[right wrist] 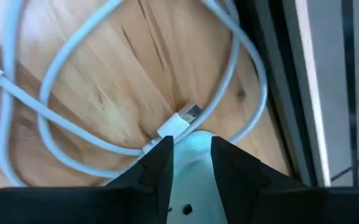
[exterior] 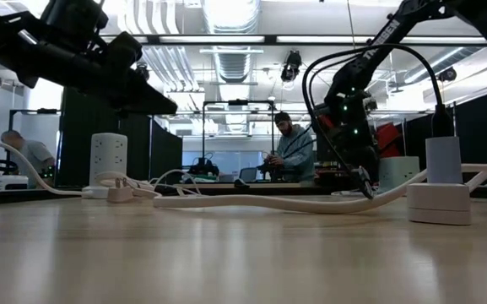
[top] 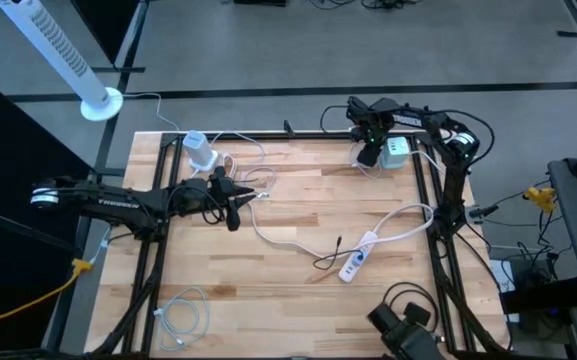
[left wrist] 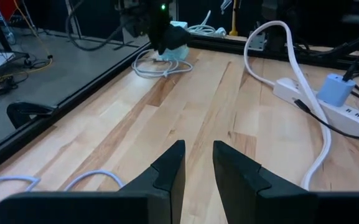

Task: Insert USB
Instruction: Insert the white charger cable into the green outlet extension

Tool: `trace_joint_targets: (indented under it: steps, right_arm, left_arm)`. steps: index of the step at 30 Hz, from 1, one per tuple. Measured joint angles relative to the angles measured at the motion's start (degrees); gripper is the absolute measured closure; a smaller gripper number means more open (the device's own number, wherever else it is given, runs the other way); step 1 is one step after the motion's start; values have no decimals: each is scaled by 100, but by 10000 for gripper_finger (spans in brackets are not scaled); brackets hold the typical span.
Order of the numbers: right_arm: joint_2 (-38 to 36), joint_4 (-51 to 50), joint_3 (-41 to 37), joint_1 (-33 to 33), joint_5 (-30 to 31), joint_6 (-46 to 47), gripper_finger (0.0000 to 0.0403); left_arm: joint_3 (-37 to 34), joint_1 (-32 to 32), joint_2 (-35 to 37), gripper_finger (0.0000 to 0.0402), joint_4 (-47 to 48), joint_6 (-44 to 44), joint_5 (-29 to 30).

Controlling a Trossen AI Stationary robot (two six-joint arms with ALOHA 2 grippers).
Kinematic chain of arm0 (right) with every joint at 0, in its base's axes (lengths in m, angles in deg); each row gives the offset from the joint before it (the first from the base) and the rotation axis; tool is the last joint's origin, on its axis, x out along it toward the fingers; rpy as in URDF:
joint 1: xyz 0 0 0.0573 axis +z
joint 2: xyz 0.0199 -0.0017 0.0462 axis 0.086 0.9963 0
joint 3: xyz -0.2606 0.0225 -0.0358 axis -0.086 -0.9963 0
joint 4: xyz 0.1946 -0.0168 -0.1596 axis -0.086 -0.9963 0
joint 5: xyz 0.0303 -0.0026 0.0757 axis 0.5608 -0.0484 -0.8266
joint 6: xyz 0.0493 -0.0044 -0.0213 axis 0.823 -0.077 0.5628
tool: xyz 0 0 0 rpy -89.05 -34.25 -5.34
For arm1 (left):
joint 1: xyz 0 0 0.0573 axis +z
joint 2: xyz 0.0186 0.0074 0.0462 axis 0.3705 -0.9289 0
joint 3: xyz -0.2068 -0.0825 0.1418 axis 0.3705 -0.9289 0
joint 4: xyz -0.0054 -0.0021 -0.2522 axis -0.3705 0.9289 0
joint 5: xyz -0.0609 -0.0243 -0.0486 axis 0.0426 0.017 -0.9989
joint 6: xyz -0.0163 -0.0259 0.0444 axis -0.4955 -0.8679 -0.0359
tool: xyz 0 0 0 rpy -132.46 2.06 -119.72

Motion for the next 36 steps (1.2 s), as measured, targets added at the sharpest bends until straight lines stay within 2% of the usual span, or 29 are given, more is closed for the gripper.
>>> trace_joint_targets:
  steps: [5,12,16,22,28,32,36]
  right_arm:
    - [123,-1,-15,-84,-297,-46,291]
    - [516,-50,24,-71,-381,-331,235]
    - [541,-31,13,-56,-773,-458,228]
    - [433,-199,6,262,-940,-715,272]
    - [96,-153,-20,845,-1310,-936,332]
    - [-253,-181,-20,1099,-1194,-1114,387]
    - [-520,-174,-18,1276,-1163,-1194,393]
  left_arm:
    - [0,0,-7,331,-1,10,-2]
    - [0,2,-7,331,-5,61,-2]
    - [0,2,-2,331,-4,61,-2]
    - [0,2,-2,331,-100,105,-10]
    - [2,0,-9,331,-438,234,-901]
    - [2,-2,-7,331,-464,268,-1054]
    - [2,-3,-7,331,-578,271,-1054]
